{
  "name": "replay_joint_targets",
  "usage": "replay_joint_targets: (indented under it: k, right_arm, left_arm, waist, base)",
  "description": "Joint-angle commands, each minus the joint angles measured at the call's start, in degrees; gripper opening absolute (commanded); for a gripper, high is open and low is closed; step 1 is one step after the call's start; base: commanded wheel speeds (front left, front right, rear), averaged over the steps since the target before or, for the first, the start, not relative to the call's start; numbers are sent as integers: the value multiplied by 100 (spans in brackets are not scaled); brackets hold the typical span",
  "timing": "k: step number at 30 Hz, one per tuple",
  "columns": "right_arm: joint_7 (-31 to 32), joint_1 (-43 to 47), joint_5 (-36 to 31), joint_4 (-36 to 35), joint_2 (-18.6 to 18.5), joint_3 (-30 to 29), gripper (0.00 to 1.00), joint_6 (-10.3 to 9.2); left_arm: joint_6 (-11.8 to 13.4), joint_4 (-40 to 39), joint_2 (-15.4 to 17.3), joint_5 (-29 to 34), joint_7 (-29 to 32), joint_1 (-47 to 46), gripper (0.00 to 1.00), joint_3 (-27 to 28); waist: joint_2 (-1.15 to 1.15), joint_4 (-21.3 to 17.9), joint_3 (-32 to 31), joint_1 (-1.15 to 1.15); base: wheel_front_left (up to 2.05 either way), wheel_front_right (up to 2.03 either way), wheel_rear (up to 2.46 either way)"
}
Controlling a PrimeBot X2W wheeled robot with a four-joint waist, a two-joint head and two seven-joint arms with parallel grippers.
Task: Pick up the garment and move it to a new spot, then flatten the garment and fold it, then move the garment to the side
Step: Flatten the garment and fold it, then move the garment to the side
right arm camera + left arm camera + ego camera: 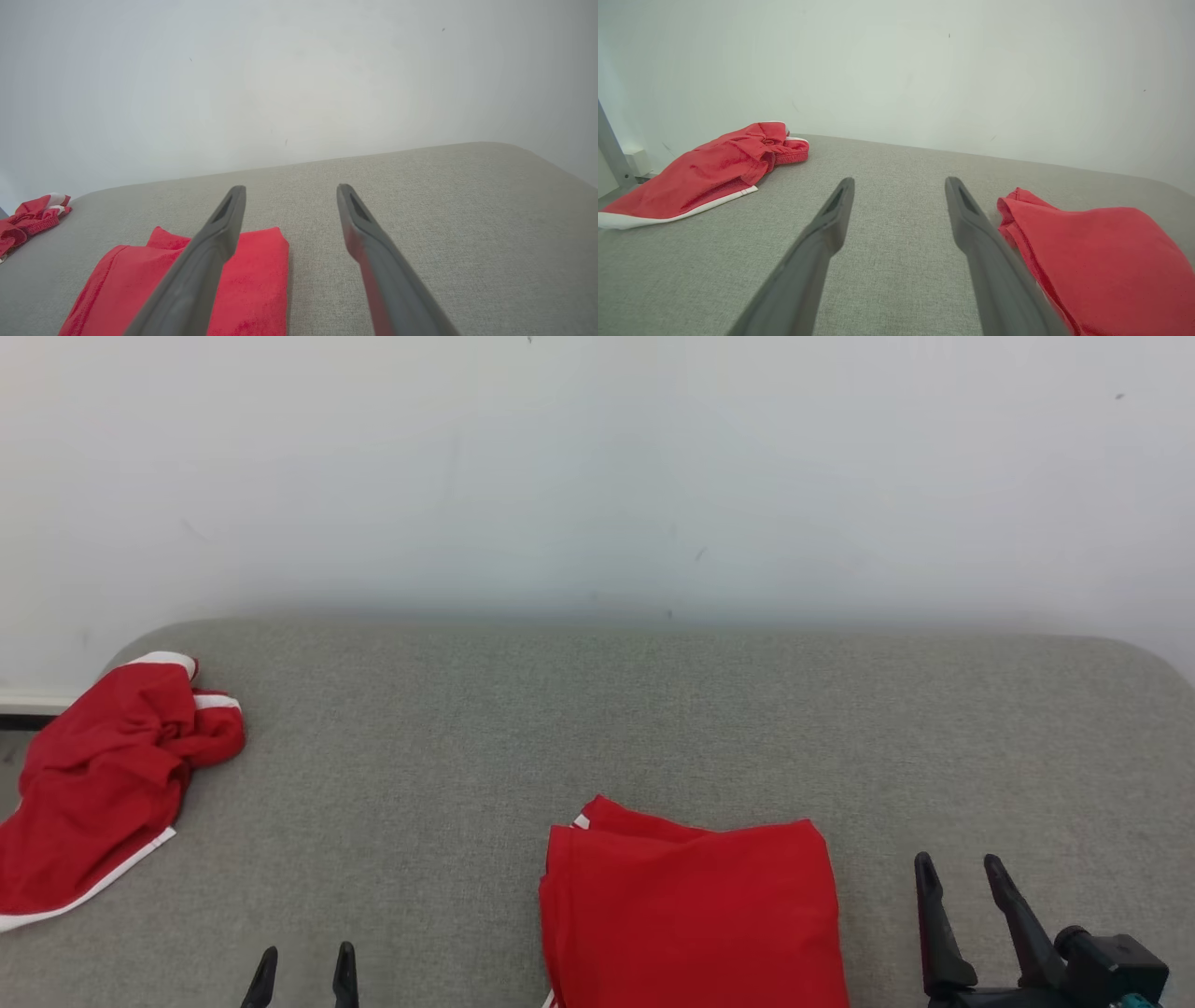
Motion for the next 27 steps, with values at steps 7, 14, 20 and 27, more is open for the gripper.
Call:
replay_joint_targets:
  k: [7,14,20,27]
  right_arm:
    - [-744,-69,-686,394,13,-227,100,-11]
    - [-708,-139,-609,984,11,-288,100,-11]
    - [-667,-193,-572,1133,8,-203,100,-11]
    - [-616,-247,-606,1132,7,-294,100,-11]
  left_arm:
    - [-80,479,93,153,-15,-303,100,-52]
    - [-79,875,196,277,-15,-178,100,138]
    - [-89,844,150,279,-15,-42,100,268]
    - [-111,769,109,324,-15,-44,100,292]
  waist:
    - [1,-280,-274,1]
    - [1,-380,-330,1]
    - [1,-359,-294,1]
    - [1,-290,-238,1]
  base:
    - [0,0,0]
    - [0,0,0]
    - [0,0,0]
    - [0,0,0]
